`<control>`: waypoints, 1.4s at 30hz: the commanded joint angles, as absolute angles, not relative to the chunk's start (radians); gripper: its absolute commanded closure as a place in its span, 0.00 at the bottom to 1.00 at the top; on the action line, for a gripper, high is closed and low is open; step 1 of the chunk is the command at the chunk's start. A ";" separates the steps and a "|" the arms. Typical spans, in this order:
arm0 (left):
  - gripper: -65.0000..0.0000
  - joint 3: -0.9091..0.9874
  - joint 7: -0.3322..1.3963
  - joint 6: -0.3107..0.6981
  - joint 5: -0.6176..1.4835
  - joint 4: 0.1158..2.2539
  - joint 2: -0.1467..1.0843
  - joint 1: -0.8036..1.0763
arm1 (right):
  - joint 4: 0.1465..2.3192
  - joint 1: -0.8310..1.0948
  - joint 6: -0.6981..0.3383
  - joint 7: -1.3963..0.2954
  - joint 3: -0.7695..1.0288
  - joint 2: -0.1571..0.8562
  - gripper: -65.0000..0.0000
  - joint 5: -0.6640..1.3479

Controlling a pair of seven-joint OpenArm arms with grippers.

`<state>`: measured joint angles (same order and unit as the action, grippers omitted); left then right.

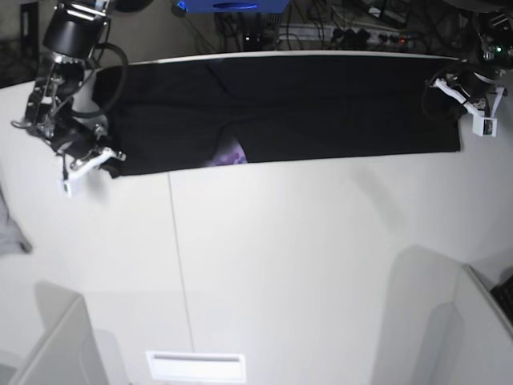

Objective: Fold the T-shirt properly
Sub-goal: 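Grasp the folded strip's ends with both grippers and pull it flat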

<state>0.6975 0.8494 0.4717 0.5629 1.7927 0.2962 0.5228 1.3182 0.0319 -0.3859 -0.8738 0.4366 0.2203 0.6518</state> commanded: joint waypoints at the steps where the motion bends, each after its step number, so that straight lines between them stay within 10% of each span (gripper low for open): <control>1: 1.00 0.705 0.829 0.473 0.575 1.807 0.311 0.527 | 1.300 0.012 -0.380 -0.858 0.440 0.239 1.00 0.630; 17: 1.00 0.685 0.829 0.470 0.541 1.781 0.283 0.498 | 1.854 0.220 -0.380 -1.063 0.440 0.145 1.00 0.631; 42: 1.00 0.473 0.828 0.414 0.302 1.584 0.211 0.260 | 1.392 0.027 -0.381 -0.918 0.441 0.139 1.00 0.234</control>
